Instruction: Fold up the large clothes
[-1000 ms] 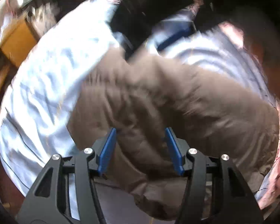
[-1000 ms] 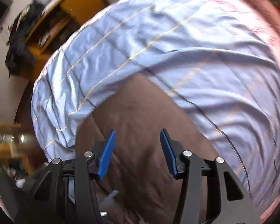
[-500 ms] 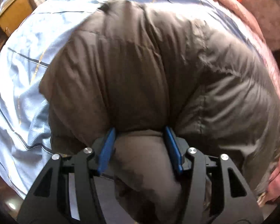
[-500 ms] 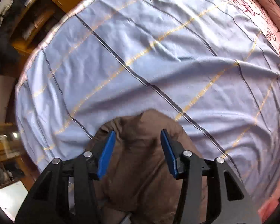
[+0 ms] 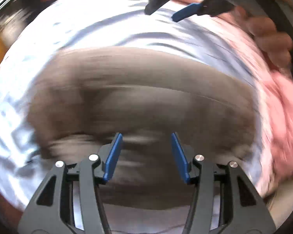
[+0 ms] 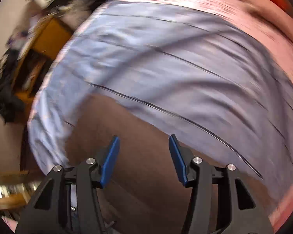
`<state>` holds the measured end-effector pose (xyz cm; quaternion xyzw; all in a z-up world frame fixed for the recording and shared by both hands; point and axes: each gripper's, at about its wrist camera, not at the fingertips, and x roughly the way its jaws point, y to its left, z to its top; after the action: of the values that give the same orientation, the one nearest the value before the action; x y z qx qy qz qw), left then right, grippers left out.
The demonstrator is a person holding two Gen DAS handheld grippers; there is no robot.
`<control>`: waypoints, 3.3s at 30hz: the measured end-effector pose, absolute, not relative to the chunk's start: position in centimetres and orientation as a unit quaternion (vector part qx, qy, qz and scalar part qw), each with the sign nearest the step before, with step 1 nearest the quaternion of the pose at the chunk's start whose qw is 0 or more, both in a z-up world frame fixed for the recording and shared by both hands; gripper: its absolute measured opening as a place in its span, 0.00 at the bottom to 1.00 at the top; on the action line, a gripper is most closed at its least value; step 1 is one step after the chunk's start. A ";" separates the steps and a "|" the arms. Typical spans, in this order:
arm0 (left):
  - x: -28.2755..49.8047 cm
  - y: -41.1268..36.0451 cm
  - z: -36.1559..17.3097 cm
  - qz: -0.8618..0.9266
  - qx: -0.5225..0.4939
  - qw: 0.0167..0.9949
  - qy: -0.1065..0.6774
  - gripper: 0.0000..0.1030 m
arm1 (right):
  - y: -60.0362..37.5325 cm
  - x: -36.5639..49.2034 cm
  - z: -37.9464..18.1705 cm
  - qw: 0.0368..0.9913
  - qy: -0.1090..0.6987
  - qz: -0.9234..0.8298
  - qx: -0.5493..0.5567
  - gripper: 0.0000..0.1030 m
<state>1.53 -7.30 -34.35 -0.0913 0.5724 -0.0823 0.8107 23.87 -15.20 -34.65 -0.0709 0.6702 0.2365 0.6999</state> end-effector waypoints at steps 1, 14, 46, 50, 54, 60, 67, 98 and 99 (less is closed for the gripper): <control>1.2 -10.1 -34.0 -0.110 -0.067 0.813 0.568 0.50 | -20.1 23.5 -35.0 0.691 0.690 0.205 -0.069 0.51; 0.4 -28.1 -42.8 -0.181 0.165 0.776 0.581 0.54 | -37.3 20.0 -48.1 0.671 0.736 0.088 0.031 0.53; 4.0 0.6 -22.3 0.042 -0.115 0.803 0.583 0.98 | -24.7 3.8 -24.5 0.790 0.606 0.009 0.089 0.99; 3.4 -0.6 -18.2 0.034 -0.048 0.821 0.568 0.98 | -21.9 3.2 -20.4 0.804 0.593 -0.029 0.018 0.99; 2.4 -1.4 -12.5 0.004 -0.031 0.828 0.560 0.98 | -21.1 2.4 -17.3 0.808 0.586 -0.053 -0.016 0.99; 0.6 -2.3 -6.9 -0.014 0.006 0.848 0.530 0.98 | -21.4 1.3 -13.8 0.818 0.572 -0.061 0.004 0.99; -0.5 -2.4 -4.8 -0.032 -0.005 0.854 0.519 0.98 | -21.6 0.1 -12.8 0.810 0.582 -0.058 0.037 0.99; -1.0 -1.5 -4.3 -0.017 -0.023 0.851 0.525 0.98 | -21.0 -2.1 -11.7 0.818 0.570 -0.069 0.030 0.99; -1.0 -1.5 -4.3 -0.017 -0.022 0.851 0.525 0.98 | -21.0 -2.1 -11.7 0.818 0.570 -0.069 0.030 0.99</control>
<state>-1.02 -1.47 -4.26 -0.0221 0.5250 -0.0170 0.8506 -2.08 -21.01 -11.72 0.0301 0.5700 -0.0686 0.8182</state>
